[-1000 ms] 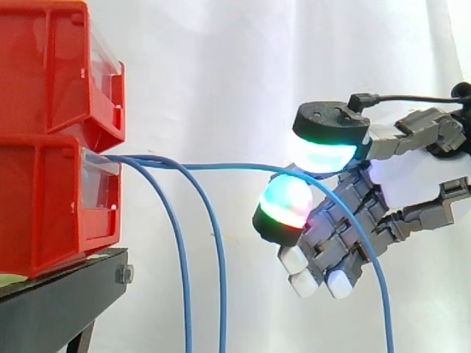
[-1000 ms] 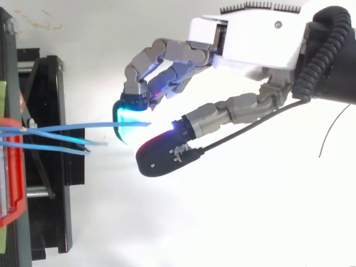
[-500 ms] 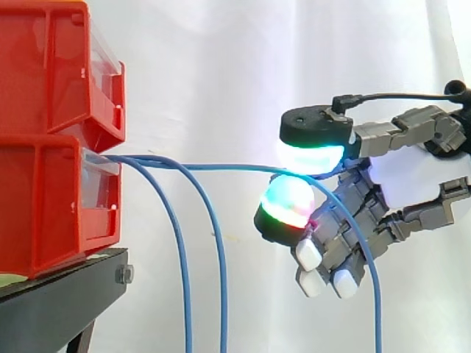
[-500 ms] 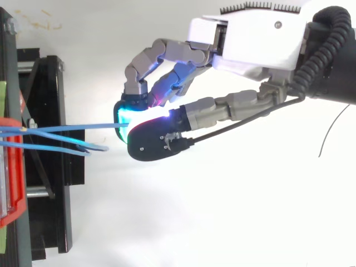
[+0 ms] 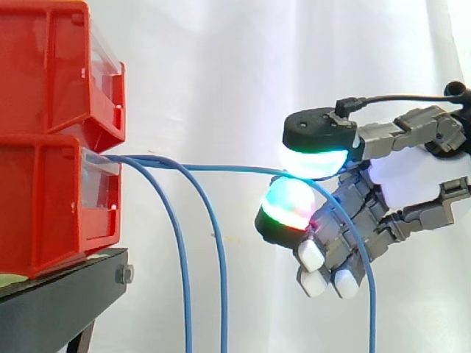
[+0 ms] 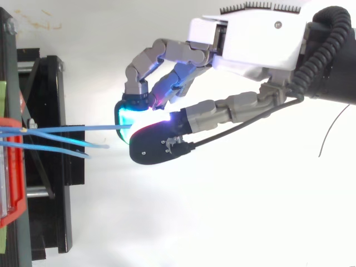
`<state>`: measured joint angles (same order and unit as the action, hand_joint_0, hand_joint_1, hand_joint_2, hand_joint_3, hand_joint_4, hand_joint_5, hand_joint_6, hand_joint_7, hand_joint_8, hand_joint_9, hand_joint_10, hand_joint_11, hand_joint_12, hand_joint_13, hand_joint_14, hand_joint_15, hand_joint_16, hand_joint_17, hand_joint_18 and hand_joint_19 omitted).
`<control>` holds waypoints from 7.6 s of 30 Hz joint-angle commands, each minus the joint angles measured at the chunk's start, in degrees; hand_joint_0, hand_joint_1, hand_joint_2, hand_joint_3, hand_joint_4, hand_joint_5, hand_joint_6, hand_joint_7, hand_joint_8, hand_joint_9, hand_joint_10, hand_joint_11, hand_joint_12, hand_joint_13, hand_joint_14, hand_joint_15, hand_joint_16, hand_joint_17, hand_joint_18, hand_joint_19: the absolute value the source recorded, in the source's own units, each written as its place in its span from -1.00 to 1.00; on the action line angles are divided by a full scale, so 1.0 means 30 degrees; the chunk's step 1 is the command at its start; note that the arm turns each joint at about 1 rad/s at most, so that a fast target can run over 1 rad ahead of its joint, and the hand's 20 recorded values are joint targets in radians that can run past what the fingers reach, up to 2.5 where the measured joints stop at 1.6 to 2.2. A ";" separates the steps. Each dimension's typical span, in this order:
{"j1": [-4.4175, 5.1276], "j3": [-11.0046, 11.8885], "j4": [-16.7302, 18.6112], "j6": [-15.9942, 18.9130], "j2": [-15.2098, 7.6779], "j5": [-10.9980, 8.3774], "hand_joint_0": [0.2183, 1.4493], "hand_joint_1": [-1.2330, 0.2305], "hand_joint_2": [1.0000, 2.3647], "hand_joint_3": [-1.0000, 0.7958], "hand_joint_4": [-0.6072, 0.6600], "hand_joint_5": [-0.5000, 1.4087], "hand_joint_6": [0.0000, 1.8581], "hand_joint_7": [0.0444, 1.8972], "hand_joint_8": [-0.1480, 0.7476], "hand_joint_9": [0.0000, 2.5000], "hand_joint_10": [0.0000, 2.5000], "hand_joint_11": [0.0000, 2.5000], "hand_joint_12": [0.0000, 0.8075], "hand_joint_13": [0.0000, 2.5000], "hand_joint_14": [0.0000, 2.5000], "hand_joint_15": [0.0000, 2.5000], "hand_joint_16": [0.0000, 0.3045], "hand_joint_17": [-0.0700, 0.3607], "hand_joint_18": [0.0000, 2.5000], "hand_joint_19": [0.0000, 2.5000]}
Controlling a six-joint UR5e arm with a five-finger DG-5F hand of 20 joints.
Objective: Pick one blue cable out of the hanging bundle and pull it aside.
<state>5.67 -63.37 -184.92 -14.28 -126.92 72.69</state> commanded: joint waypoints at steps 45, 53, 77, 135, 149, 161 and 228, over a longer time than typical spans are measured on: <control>0.0013 0.0000 -0.0059 0.0365 0.0001 0.0000 -0.45 -0.27 -0.98 -0.10 -0.03 -0.62 -0.01 -0.07 -0.07 -0.28 -0.98 -0.44 -0.13 -0.40 -0.98 -0.49 -0.70 -0.20 -0.51 -0.39; 0.0013 0.0000 -0.0059 0.0365 0.0001 0.0000 -0.31 -0.48 -0.98 -0.27 -0.10 -0.64 0.00 -0.07 -0.15 -0.33 -0.98 -0.43 -0.19 -0.42 -0.98 -0.50 -0.73 -0.25 -0.53 -0.43; 0.0013 0.0000 -0.0059 0.0365 0.0001 0.0000 -0.45 -0.05 -0.98 -0.27 -0.06 -0.62 -0.02 -0.05 -0.08 -0.26 -0.98 -0.43 -0.16 -0.38 -0.98 -0.47 -0.71 -0.22 -0.52 -0.36; 0.0072 0.0000 -0.0205 0.0511 0.0147 -0.0088 -0.31 -0.47 -0.98 -0.16 -0.05 -0.64 0.00 0.01 -0.11 -0.28 -0.98 -0.41 -0.16 -0.37 -0.98 -0.47 -0.72 -0.23 -0.46 -0.41; 0.0189 0.0000 -0.0205 0.1449 0.0147 -0.0117 -0.31 -0.45 -0.98 -0.30 -0.03 -0.64 0.00 -0.02 -0.13 -0.28 -0.98 -0.41 -0.17 -0.37 -0.98 -0.47 -0.72 -0.23 -0.46 -0.41; 0.0189 0.0000 -0.0293 0.1624 0.0176 -0.0029 -0.32 -0.44 -1.00 -0.42 0.00 -0.64 0.00 -0.08 -0.13 -0.28 -0.98 -0.40 -0.18 -0.37 -0.98 -0.47 -0.73 -0.24 -0.46 -0.40; 0.0892 0.0000 -0.1934 0.8158 0.0323 0.0176 -0.40 -0.53 -0.97 0.16 -0.09 -0.51 -0.01 0.07 -0.07 -0.22 -0.99 -0.77 -0.08 -0.29 -0.98 -0.57 -0.66 -0.14 -0.32 -0.48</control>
<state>8.34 -63.37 -190.67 9.80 -126.01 73.23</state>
